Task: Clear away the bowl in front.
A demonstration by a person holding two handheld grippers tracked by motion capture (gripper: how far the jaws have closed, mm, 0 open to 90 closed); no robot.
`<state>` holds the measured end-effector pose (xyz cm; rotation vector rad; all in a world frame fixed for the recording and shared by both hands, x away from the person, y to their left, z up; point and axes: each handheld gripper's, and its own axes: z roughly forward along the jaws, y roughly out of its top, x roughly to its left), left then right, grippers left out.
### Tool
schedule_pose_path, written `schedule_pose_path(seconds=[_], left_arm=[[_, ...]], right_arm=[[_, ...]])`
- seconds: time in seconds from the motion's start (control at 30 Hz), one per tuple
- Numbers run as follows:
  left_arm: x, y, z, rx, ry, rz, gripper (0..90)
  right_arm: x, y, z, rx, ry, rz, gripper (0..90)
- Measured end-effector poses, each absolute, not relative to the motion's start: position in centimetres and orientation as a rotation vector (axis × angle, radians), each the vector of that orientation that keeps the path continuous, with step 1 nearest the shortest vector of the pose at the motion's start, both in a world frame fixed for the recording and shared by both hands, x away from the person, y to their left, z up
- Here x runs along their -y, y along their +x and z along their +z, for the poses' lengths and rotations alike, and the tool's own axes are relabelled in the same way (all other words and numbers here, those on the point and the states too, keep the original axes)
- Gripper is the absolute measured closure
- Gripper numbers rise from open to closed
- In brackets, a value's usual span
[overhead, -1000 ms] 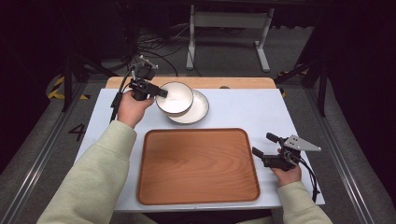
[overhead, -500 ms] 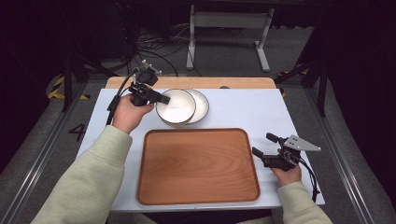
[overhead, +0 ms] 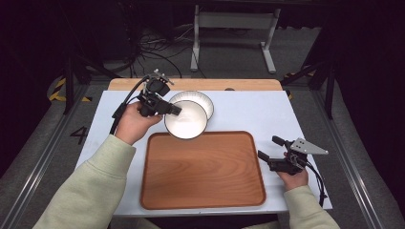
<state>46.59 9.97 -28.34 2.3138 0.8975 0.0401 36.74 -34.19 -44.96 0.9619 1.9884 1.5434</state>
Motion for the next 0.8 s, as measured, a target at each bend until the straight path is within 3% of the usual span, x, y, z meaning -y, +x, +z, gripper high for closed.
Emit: schedule_pose_path(seconds=[0.8], left_arm=[[-7.1, 44.2, -31.8, -0.782, 2.433, -0.005, 82.2]], right_arm=[[34.2, 36.7, -45.0, -1.991, 0.961, 1.541, 8.4]])
